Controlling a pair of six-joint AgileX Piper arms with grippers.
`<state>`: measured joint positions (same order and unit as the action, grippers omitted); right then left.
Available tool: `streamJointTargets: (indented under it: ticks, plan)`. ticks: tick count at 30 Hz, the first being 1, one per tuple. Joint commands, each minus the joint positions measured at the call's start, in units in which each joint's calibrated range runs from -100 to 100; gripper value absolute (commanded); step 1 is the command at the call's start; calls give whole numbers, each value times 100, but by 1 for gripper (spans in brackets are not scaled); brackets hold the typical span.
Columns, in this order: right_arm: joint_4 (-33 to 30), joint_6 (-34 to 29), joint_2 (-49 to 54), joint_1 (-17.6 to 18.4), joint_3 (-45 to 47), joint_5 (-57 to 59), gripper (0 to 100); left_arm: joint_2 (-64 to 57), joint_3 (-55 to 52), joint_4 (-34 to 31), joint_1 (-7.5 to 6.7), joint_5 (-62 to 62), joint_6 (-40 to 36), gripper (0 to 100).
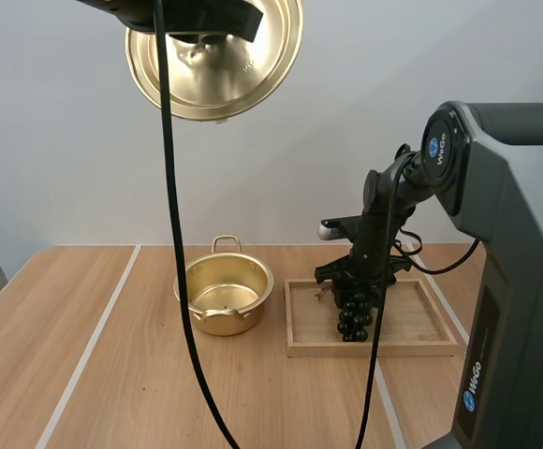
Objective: Open the pot, put the grape inside, and close it
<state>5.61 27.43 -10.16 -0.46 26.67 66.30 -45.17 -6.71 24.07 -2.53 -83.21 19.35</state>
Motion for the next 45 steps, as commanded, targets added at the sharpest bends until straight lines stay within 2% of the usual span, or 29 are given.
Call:
streamJointTargets:
  ticks: [1,2,3,13,24,39,45]
  plan:
    - [22,10,-16,-12,-32,-53,22,-31,56,142,-11,43,-78,0]
    - [63,10,-16,-12,-32,-53,1,-31,56,142,-11,43,-78,0]
    - [74,10,-16,-12,-32,-53,0,-31,56,142,-11,43,-78,0]
    - [97,10,89,-12,-75,-23,0,-31,56,241,-11,-24,-78,0]
    - [97,176,1187,-12,-88,-179,0,-100,69,599,-11,-24,-66,0]
    - [156,203,2257,-3,-770,257,0,-623,1074,655,-11,-11,-68,0]
    - [457,312,2257,211,-1166,456,0,-747,1138,655,-11,-25,-78,0]
